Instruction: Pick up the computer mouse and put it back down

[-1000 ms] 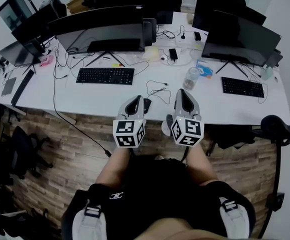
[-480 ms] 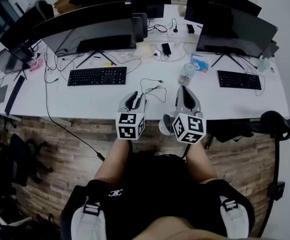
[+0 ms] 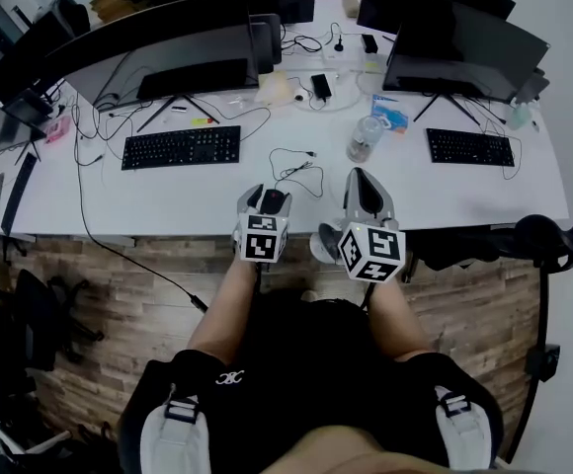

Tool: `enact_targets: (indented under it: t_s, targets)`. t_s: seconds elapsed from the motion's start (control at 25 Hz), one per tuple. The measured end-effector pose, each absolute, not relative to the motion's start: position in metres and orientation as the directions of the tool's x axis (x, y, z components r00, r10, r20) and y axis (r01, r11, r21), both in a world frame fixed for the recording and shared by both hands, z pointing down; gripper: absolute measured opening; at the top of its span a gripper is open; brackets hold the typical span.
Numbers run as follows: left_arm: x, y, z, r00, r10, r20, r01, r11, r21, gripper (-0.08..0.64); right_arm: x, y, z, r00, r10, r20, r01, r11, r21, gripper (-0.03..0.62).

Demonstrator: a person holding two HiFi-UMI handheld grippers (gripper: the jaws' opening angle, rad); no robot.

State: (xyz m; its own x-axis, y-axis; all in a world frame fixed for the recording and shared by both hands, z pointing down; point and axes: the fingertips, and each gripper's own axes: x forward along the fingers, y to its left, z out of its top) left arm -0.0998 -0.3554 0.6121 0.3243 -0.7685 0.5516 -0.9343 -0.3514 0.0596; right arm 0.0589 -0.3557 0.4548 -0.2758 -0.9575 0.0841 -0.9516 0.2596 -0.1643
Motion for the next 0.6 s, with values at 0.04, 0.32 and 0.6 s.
enact_targets:
  t_s: [0.04, 0.32, 0.6]
  targets:
    - [-0.101, -0.357, 0.62, 0.318, -0.762, 0.564, -0.936, -0.346, 0.061, 0.289, 0.059, -0.356, 0.456, -0.274, -0.958, 0.089, -0.953, 0.258, -0.162, -0.002]
    - [-0.109, -0.366, 0.672, 0.285, -0.696, 0.66, -0.949, -0.303, 0.089, 0.325, 0.064, -0.361, 0.467, -0.266, -0.955, 0.131, -0.953, 0.24, -0.184, -0.002]
    - [-0.11, -0.375, 0.717, 0.269, -0.647, 0.714, -0.953, -0.286, 0.1, 0.342, 0.073, -0.364, 0.472, -0.235, -0.96, 0.152, -0.965, 0.211, -0.159, -0.002]
